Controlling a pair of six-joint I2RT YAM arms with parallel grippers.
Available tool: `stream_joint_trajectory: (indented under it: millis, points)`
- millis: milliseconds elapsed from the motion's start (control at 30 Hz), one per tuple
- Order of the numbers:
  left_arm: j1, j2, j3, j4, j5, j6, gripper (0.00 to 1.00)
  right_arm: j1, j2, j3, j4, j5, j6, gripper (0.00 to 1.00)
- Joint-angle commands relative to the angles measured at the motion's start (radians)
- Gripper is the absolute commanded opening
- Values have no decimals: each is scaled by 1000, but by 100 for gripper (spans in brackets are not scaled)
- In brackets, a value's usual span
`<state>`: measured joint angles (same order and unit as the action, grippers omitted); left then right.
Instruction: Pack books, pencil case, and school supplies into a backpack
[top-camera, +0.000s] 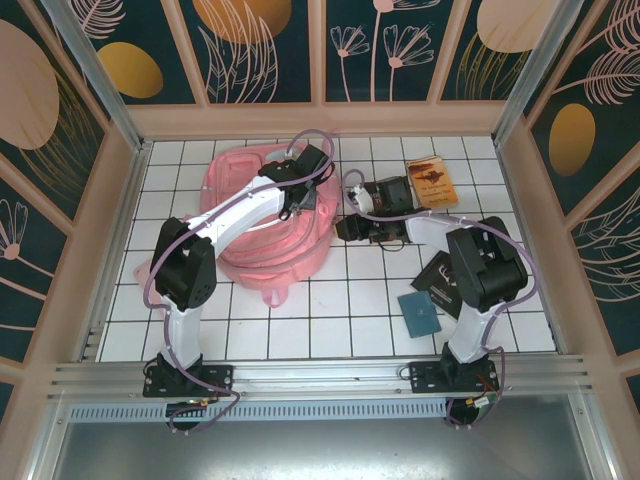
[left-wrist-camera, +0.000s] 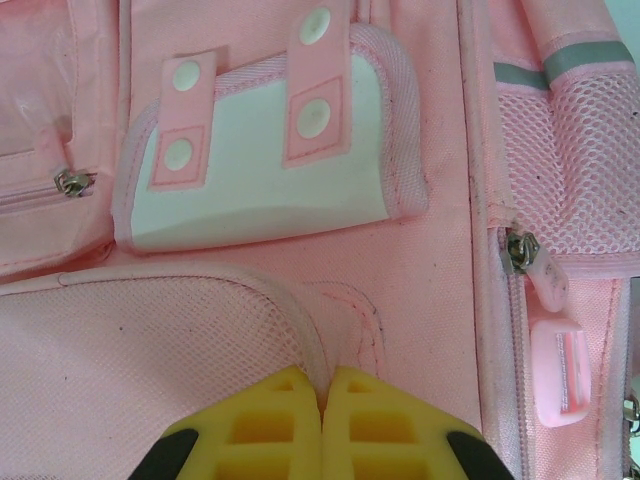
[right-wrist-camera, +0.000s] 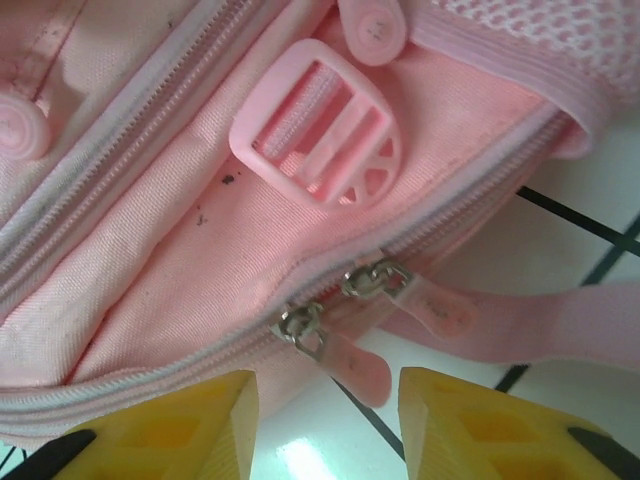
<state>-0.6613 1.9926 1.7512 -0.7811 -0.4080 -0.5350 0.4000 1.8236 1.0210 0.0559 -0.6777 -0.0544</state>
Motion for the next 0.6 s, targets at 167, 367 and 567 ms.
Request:
stream_joint_trajectory:
  millis: [167, 367, 567]
  points:
    - [5, -55, 33, 42, -45, 20, 0, 1, 77, 105, -105, -78, -157, 40]
    - [4, -54, 34, 41, -45, 24, 0, 2, 105, 120, -149, -63, -235, 26]
    - [5, -48, 42, 36, -47, 29, 0, 2, 108, 114, -146, -63, -266, 23]
